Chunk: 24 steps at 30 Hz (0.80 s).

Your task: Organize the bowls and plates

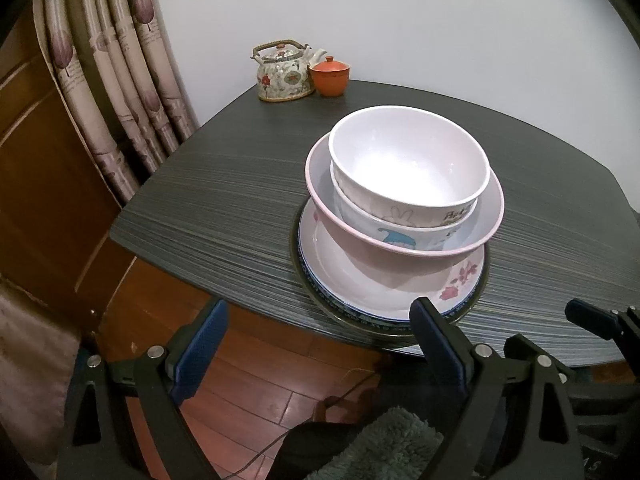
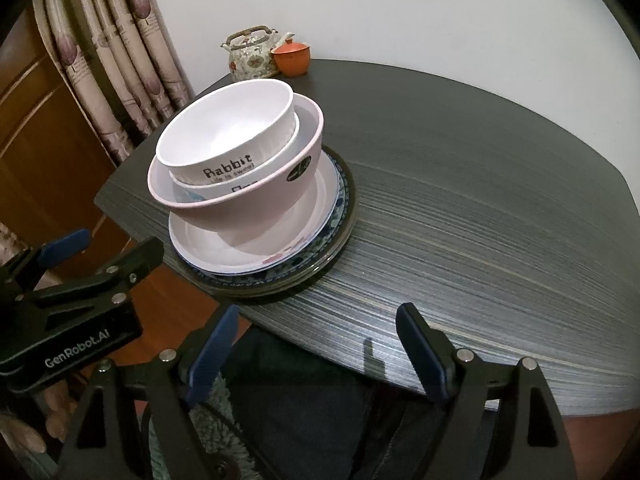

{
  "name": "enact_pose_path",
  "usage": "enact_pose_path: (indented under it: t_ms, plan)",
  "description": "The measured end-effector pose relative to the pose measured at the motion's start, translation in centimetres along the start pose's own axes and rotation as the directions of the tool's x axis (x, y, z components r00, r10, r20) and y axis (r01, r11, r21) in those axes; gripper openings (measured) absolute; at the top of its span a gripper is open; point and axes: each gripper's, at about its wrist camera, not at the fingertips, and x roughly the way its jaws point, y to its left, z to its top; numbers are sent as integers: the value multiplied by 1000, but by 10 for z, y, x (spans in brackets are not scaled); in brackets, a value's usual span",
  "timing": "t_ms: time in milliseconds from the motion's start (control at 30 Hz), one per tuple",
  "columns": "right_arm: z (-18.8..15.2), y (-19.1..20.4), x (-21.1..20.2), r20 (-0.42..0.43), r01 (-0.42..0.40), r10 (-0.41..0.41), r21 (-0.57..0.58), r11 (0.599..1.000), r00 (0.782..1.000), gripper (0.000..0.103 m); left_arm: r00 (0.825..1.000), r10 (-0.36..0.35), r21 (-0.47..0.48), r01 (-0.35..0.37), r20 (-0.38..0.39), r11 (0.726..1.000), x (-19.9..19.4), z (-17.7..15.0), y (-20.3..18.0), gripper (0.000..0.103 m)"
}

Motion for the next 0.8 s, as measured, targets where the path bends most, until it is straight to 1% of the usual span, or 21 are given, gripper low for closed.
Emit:
enact_pose_path:
  t_ms: [100, 267, 500, 800]
  plan:
    - [0, -1, 0, 1, -5, 5, 7, 1000, 1000, 83, 1000, 0, 0, 0, -4, 1000, 1, -1, 0, 90]
    - [-1, -3, 1, -5, -13, 13, 20, 1000, 1000, 87, 1000, -1, 9, 1, -9, 1000, 3, 0, 0, 90]
    - [-2, -1, 2, -7, -31, 31, 21, 999, 999, 87, 1000, -5, 15, 5, -10, 1000, 4, 0, 2, 90]
    - [-4, 0, 3, -15, -29, 30, 25, 999, 999, 87, 1000, -2, 21, 3, -10, 1000, 9, 1, 2, 90]
